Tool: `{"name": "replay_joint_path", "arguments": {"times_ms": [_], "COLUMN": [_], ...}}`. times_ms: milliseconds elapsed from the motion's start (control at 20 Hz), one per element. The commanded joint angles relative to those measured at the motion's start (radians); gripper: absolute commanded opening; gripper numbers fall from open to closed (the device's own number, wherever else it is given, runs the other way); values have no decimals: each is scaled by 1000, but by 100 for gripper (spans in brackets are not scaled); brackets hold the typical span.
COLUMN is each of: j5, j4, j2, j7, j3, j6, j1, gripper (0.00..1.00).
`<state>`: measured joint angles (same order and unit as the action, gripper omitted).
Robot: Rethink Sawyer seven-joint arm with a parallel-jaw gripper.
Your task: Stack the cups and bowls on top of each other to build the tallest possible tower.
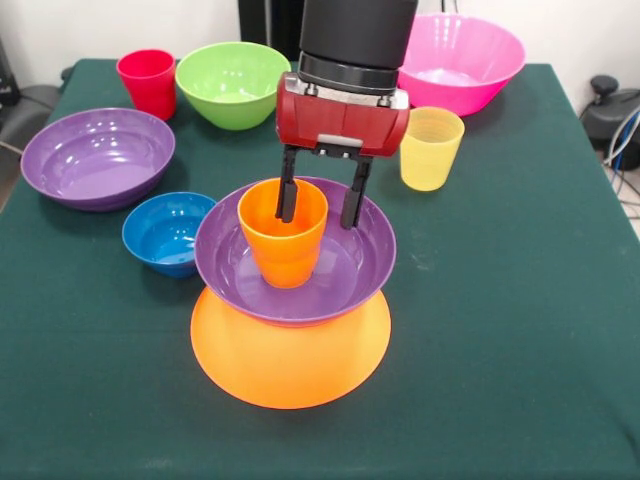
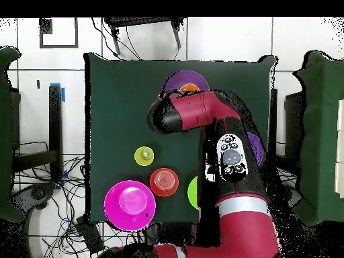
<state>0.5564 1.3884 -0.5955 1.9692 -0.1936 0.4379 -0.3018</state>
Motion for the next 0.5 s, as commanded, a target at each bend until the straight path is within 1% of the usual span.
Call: {"name": "replay_joint_path", "arguments": {"times_ms": [50,350,500], "j5": [7,-26,-31], "j4": [67,80,84], "j2": [28,8,-14], "j7": [-6,-32,-34], "j3": [-53,-84,-71], "j6": [-20,13,43], "j1": [-10,-19,-6], "gripper": [100,100,100]}}
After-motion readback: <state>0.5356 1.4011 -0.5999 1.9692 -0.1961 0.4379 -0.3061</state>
